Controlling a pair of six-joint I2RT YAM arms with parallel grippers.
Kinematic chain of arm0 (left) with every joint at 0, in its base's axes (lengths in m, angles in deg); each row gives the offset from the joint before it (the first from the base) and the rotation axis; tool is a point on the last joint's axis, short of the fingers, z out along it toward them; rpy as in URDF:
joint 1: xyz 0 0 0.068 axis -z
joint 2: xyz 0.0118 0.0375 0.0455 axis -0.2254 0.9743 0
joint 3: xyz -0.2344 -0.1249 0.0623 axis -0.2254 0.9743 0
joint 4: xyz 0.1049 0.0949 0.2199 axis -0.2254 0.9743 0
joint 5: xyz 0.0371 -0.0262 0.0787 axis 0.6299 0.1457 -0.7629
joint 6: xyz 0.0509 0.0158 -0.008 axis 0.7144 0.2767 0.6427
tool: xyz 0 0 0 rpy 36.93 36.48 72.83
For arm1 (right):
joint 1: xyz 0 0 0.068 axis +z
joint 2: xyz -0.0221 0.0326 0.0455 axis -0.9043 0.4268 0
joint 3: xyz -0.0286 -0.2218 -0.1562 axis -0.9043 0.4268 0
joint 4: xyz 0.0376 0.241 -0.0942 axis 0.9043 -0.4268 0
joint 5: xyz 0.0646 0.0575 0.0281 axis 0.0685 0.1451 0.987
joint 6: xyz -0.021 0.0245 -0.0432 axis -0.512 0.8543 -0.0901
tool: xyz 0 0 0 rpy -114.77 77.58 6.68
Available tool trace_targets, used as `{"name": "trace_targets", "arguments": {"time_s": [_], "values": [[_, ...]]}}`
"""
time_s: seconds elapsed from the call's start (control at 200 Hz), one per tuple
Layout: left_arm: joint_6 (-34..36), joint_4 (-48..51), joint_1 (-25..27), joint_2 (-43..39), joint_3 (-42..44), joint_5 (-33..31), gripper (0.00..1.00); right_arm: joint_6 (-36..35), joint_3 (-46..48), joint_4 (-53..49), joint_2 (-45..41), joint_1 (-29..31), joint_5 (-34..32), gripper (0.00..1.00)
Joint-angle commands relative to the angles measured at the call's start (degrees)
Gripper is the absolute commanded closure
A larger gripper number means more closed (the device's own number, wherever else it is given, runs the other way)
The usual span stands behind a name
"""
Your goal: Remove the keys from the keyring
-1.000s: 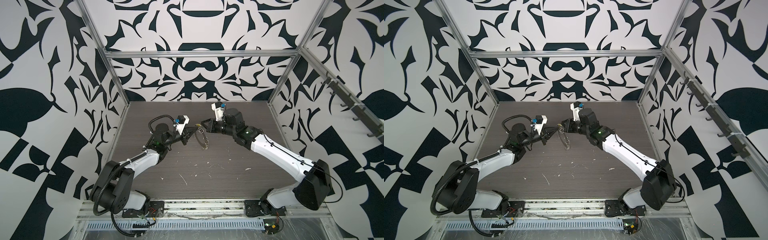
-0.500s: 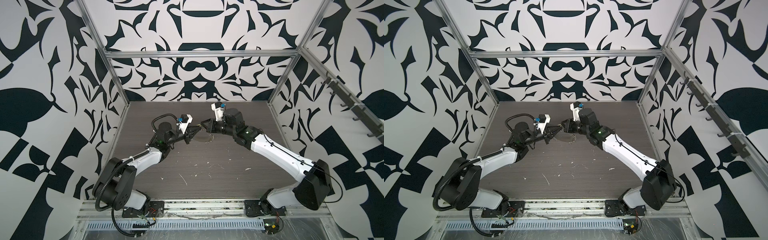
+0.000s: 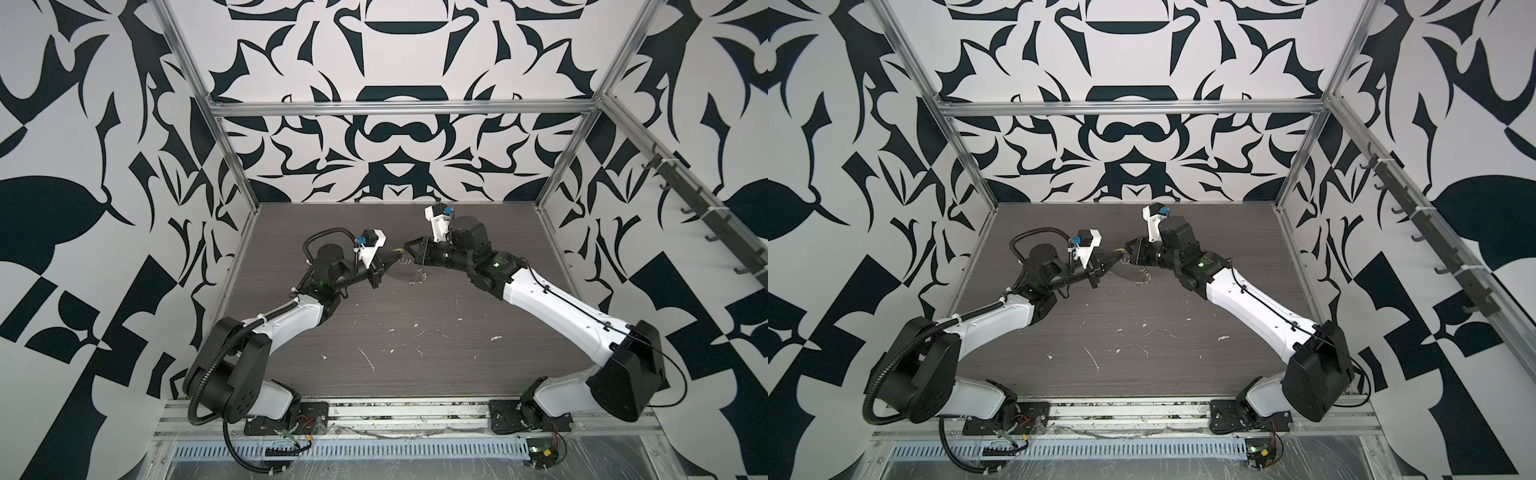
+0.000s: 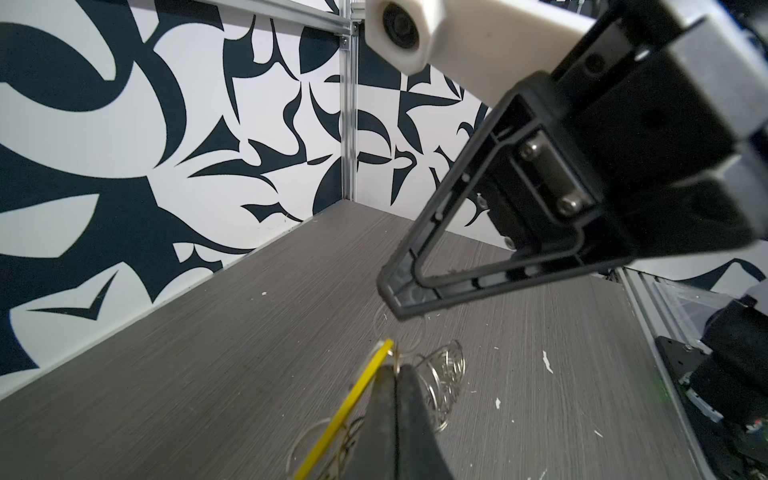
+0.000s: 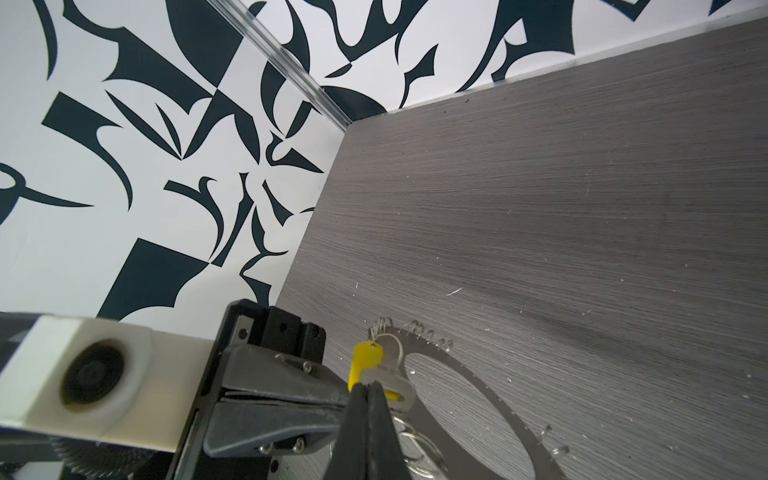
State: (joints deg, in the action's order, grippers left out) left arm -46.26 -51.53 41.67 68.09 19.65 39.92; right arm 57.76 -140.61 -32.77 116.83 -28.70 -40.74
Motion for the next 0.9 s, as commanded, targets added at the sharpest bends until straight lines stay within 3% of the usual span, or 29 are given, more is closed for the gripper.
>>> {"name": "trace_targets", "arguments": {"time_s": [0.0,0.18,0.285,0.435,0.53,0.73,0.895], "values": [[4.39,-0.82,0.19,-3.10,1.55,-0.05,1.00,0.05,0.87,0.27,-4.75,-1.59,-3.15,1.00],[10.23,-3.90,0.11,-5.79,4.43,2.51,1.00,1.29,4.14,0.00,-5.75,-2.43,-0.79,1.00],[13.91,-3.08,-0.46,-6.79,4.76,7.25,1.00,1.51,6.08,1.39,-6.97,-2.37,1.38,1.00],[17.41,-3.11,-1.81,-7.53,4.96,14.43,1.00,-0.24,7.64,1.61,-10.27,-2.52,4.11,0.62],[21.81,-1.75,-2.16,-8.06,5.29,17.58,1.00,-2.66,8.33,0.33,-13.10,-3.09,4.37,0.53],[36.72,14.09,-2.18,-12.78,3.18,20.41,1.00,-13.15,11.45,0.86,-18.21,-5.02,7.94,0.49],[53.16,33.59,-2.19,-16.74,-0.78,19.97,1.00,-26.12,22.12,16.11,-23.39,-5.04,12.45,0.49]]}}
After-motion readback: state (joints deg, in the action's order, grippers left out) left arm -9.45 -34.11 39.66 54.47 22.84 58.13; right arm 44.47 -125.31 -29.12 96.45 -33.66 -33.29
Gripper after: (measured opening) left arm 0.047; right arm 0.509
